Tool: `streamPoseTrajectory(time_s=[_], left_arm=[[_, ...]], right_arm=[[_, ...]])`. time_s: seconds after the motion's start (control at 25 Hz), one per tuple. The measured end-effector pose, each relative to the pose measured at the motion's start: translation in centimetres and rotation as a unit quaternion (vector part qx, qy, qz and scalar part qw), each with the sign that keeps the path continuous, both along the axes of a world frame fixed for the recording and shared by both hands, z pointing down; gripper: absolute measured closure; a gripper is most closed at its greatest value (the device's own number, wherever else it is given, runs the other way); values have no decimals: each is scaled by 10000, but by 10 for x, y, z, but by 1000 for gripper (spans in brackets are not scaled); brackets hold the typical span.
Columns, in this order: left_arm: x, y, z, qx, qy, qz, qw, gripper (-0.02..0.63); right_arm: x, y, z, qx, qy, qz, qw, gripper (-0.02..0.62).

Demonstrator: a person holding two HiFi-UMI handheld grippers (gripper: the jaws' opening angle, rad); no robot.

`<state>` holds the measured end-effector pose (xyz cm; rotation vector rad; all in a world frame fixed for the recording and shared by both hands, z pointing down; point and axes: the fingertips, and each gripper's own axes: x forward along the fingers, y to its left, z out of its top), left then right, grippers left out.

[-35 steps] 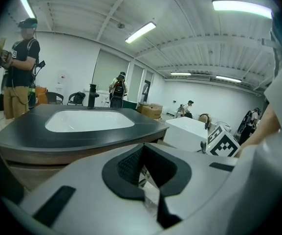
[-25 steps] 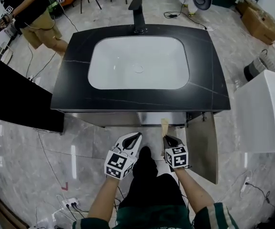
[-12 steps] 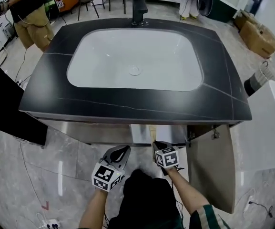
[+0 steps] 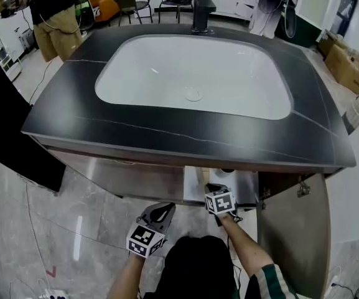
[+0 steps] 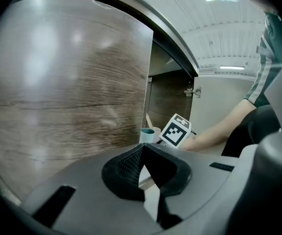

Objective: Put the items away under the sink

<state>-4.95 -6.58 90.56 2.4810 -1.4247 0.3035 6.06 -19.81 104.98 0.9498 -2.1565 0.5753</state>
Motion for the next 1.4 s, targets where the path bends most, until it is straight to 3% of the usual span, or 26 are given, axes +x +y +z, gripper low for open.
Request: streamPoseTrajectory(time_s=[0.32,0.6,0.64,0.72,0.8,0.92,1.08,1.28,1.4], left_arm=[[-18,-1,9,40,-16,-271,9996,597],[-18,4,15,6,-24,-275,9996,597],[-16,6,17,-8,-15,-259,9997,597],[-13,10,17,-53,-26,-236,9997,597],[-13,12,16,-68,-52,-240,9997,597],[-17,14,10,49,-3,-296,9996,597],[-14,12,-11,187,-10,-329,9993,597],[0,11,-46,133,-16,-213,9997,597],[3,14,-77,84,-45,-129,9999,597]], right_arm=[[-6,-17,30,-323,79,11,9994,548],[-1,-12,47,-192,100,54,9998,545],[-1,-12,48,-176,79,46,9998,531],[0,-11,46,-71,70,20,9999,429],[0,-12,38,133,44,9,9999,425],[-3,-8,23,368,-51,-68,9993,451],[-3,5,3,452,92,-297,9985,539],[8,11,-50,663,135,-408,9969,549],[8,25,-82,730,355,-705,9942,549]])
